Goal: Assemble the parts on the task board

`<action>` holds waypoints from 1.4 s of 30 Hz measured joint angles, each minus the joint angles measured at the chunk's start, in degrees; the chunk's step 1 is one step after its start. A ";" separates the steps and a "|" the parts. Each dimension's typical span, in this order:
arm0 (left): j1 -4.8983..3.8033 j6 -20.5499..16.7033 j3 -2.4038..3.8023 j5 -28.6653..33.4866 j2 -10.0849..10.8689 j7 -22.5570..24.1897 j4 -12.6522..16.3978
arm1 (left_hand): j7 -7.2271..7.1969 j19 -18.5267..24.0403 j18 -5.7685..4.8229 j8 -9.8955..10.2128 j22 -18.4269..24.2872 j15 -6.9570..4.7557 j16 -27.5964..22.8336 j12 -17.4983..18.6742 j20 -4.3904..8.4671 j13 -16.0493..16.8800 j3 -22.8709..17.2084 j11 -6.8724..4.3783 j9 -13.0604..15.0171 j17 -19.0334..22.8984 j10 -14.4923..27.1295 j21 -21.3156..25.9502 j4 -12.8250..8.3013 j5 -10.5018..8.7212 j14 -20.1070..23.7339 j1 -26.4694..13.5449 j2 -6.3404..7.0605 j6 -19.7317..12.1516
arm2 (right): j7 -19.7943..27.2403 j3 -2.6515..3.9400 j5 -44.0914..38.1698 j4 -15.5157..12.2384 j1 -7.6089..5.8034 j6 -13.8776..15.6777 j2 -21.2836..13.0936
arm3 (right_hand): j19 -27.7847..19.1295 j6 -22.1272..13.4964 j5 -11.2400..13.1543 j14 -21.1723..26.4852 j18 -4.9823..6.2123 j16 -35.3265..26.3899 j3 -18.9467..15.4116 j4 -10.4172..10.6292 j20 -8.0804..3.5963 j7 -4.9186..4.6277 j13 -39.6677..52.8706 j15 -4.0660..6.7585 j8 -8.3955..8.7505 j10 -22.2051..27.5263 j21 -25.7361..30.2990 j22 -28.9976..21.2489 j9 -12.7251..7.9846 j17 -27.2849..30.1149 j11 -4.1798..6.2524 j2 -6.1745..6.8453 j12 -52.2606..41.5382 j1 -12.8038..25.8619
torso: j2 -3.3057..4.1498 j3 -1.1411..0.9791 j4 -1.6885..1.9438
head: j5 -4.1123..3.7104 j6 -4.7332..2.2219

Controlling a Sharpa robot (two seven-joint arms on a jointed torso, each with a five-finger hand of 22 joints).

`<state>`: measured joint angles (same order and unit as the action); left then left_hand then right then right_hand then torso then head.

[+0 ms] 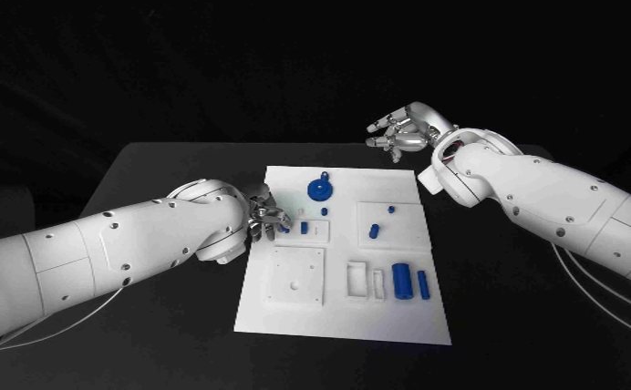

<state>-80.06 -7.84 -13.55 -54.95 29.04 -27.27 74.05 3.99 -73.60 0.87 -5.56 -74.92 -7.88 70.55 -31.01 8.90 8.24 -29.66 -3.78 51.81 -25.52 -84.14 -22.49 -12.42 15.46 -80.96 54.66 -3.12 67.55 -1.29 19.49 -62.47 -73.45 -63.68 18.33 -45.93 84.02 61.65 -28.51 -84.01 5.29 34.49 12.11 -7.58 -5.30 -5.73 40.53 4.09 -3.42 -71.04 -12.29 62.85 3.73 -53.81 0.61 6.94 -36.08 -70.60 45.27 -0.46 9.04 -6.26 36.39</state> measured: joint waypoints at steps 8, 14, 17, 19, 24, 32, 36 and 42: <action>0.12 -0.05 0.11 -1.00 -0.01 -0.17 0.19 | 0.07 0.00 0.00 0.74 0.00 0.00 0.63 -0.50 0.00 0.13 -0.15 0.00 -1.42 -0.21 0.00 -0.65 0.04 -1.55 0.00 0.77 0.63 0.30 | 0.00 0.00 0.00 -0.02 0.00 0.00 -0.05 | 0.00 0.00 0.00 0.00 0.00 0.00 0.00 0.00 0.00 0.00 0.00 0.00 0.00 0.00 -0.01 0.00 0.00 0.00 0.00 0.00 0.00 0.00 | -0.01 0.02 0.01 | -0.03 0.08; 0.16 -0.04 0.16 -1.67 0.03 -0.33 0.40 | 0.07 0.00 0.00 0.74 0.01 0.01 0.63 -0.77 0.00 0.13 -0.38 0.00 -1.64 -0.29 0.00 -0.66 -0.03 -1.77 -0.01 1.06 0.92 0.32 | 0.00 0.00 0.00 -0.02 0.00 0.00 -0.07 | 0.00 0.00 -0.12 0.00 0.00 0.05 0.03 0.03 0.00 0.00 0.00 0.00 0.00 -0.01 0.09 0.02 0.00 -0.01 -0.01 0.00 0.00 0.00 | -0.01 0.05 0.00 | -0.05 0.08; 0.16 0.01 0.19 -2.02 0.11 -0.41 0.57 | 0.06 0.00 0.00 0.74 0.01 0.02 1.03 -1.01 0.00 0.19 -0.38 0.00 -1.80 -0.29 0.00 -0.66 -0.03 -1.77 -0.01 1.06 0.92 0.33 | 0.00 0.00 0.00 -0.02 0.00 0.00 -0.07 | 0.00 0.00 -0.34 0.21 0.00 0.22 0.16 0.16 0.00 0.00 0.05 0.21 0.00 -0.01 0.34 0.23 0.00 -0.01 -0.01 0.00 0.00 0.00 | -0.01 0.06 -0.01 | -0.05 0.08; 0.16 0.05 0.21 -2.25 0.16 -0.47 0.68 | 0.05 0.00 0.00 0.74 0.01 0.02 1.07 -1.16 0.00 0.19 -0.38 0.00 -1.92 -0.28 0.00 -0.66 -0.03 -1.78 -0.01 1.06 0.92 0.35 | 0.00 0.00 0.00 -0.01 0.00 -0.01 -0.07 | 0.00 0.00 -0.34 0.21 0.00 0.22 0.16 0.16 0.00 0.00 0.05 0.21 0.00 -0.01 0.41 0.23 0.00 -0.01 -0.01 0.00 0.00 0.00 | -0.01 0.08 -0.01 | -0.05 0.08; 0.18 0.19 0.23 -2.72 0.24 -0.53 0.83 | 0.02 0.00 0.00 0.74 0.01 0.03 1.07 -1.16 0.00 0.18 -0.38 0.00 -2.03 -0.34 0.00 -0.66 -0.03 -1.99 -0.01 1.06 0.92 0.37 | 0.01 0.00 0.00 0.02 0.01 -0.01 -0.09 | 0.00 0.00 -0.34 0.21 0.00 0.22 0.16 0.16 0.00 0.00 0.05 0.21 0.00 -0.01 0.41 0.23 0.00 -0.01 -0.01 0.00 0.00 0.00 | -0.01 0.08 0.01 | -0.04 0.16; 0.18 0.42 0.29 -3.30 0.40 -0.67 1.04 | -0.01 0.00 0.00 0.77 -0.03 0.12 1.34 -1.39 0.00 0.26 -0.38 0.00 -2.13 -0.42 0.00 -0.66 -0.04 -1.56 -0.09 1.06 0.92 0.40 | 0.01 0.00 0.00 0.03 0.03 -0.02 -0.09 | 0.00 0.00 -0.34 0.21 0.00 0.21 0.16 0.16 0.00 0.00 0.04 0.21 0.00 -0.01 0.41 0.23 0.00 -0.01 -0.01 0.00 0.00 0.00 | -0.01 0.08 0.01 | 0.03 0.17; 0.18 0.49 0.31 -3.58 0.46 -0.75 1.15 | -0.01 -0.21 0.00 0.91 -0.03 0.13 1.34 -1.62 -0.21 0.33 -0.38 0.00 -2.16 -0.51 0.00 -0.66 -0.04 -1.52 -0.09 1.06 0.92 0.41 | 0.02 0.00 0.00 0.03 0.05 -0.02 -0.11 | 0.00 0.00 -0.34 0.21 0.00 0.21 0.16 0.16 0.00 0.00 0.04 0.21 0.00 -0.01 0.41 0.23 0.00 -0.01 -0.01 0.00 0.00 0.00 | -0.01 0.08 -0.02 | 0.03 0.18; 0.19 0.54 0.34 -3.99 0.58 -0.96 1.24 | -0.02 -0.21 0.00 0.91 -0.02 0.15 1.74 -1.88 -0.21 0.40 -0.37 0.00 -1.86 -0.82 0.00 -0.66 -0.04 -1.51 -0.10 1.06 0.92 0.41 | 0.03 0.00 0.00 0.05 0.07 -0.02 -0.13 | 0.00 0.00 -0.34 0.21 0.00 0.21 0.16 0.16 0.00 0.00 0.04 0.21 0.00 -0.01 0.41 0.22 0.00 -0.01 -0.01 0.00 0.00 0.00 | 0.01 0.09 -0.01 | -0.01 0.21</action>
<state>-79.88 -7.30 -13.21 -58.94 29.62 -28.23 75.29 3.98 -73.81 0.87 -4.65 -74.94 -7.73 72.29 -32.89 8.70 8.64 -30.03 -3.78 49.95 -26.33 -84.15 -23.15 -12.46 13.94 -81.06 55.72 -2.20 67.96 -1.26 19.49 -62.47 -73.40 -63.62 18.31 -46.06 84.03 61.65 -28.85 -83.81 5.29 34.69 12.27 -7.43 -5.30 -5.73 40.56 4.30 -3.42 -71.05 -11.88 63.07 3.73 -53.83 0.59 6.94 -36.08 -70.60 45.27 -0.37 9.03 -6.26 36.60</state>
